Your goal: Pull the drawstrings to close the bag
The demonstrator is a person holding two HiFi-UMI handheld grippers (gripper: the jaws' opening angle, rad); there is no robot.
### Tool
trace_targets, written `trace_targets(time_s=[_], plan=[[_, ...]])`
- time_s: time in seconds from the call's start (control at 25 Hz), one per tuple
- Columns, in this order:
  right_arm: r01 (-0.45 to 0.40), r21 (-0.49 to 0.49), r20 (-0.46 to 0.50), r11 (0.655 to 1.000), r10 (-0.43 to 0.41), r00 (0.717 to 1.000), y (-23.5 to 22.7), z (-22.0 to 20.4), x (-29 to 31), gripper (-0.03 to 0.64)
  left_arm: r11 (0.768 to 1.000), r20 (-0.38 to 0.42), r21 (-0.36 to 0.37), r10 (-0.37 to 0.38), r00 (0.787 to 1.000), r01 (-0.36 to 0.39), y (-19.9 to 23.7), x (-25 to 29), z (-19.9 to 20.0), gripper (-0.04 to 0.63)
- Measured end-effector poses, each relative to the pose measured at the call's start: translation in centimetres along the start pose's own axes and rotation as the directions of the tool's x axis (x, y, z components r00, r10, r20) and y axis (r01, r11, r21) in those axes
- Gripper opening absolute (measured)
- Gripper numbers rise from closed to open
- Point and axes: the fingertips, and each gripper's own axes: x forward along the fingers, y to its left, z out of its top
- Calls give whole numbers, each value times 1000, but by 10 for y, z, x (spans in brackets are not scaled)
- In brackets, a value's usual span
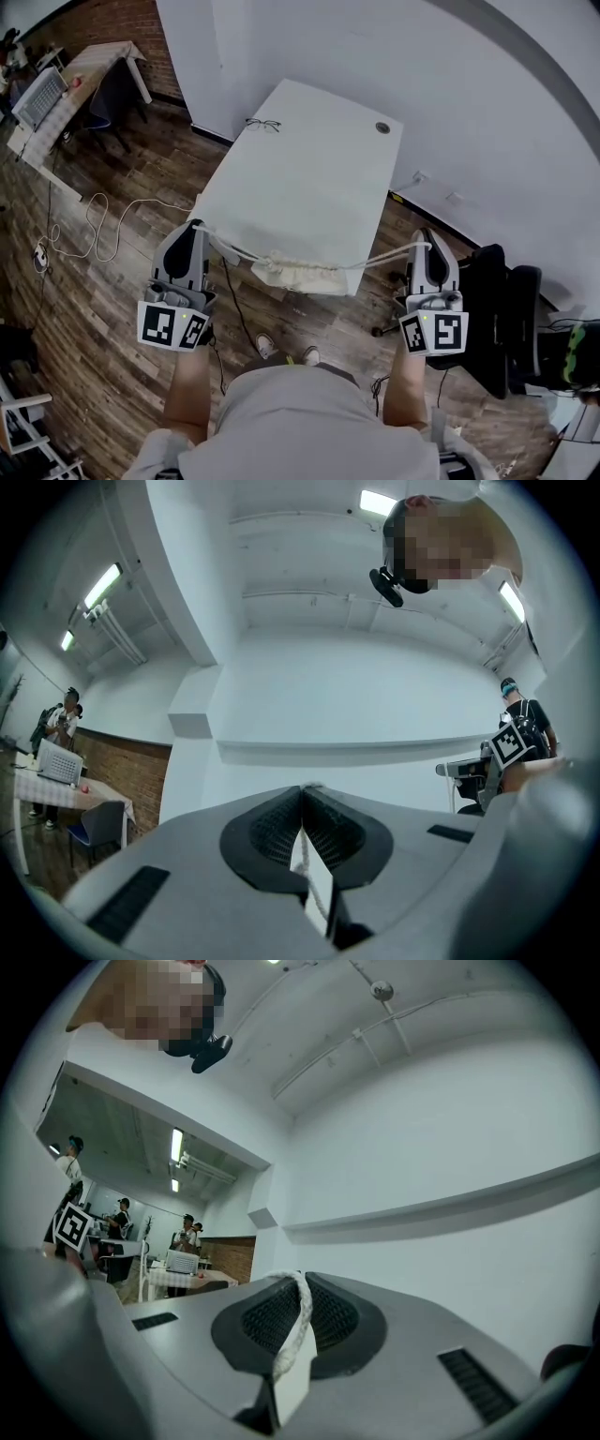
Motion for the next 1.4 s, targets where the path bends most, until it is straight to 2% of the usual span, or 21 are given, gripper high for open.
trace_targets(time_s=[0.56, 1.4], plan=[[-14, -33, 4, 999, 14, 1000, -8, 11, -15, 37, 1000, -49, 13, 27, 998, -27, -13, -23, -3, 18], [-10, -40, 2, 999, 10, 1000, -21, 6, -26, 37, 998, -30, 29, 58, 998, -58, -24, -27, 6, 18]])
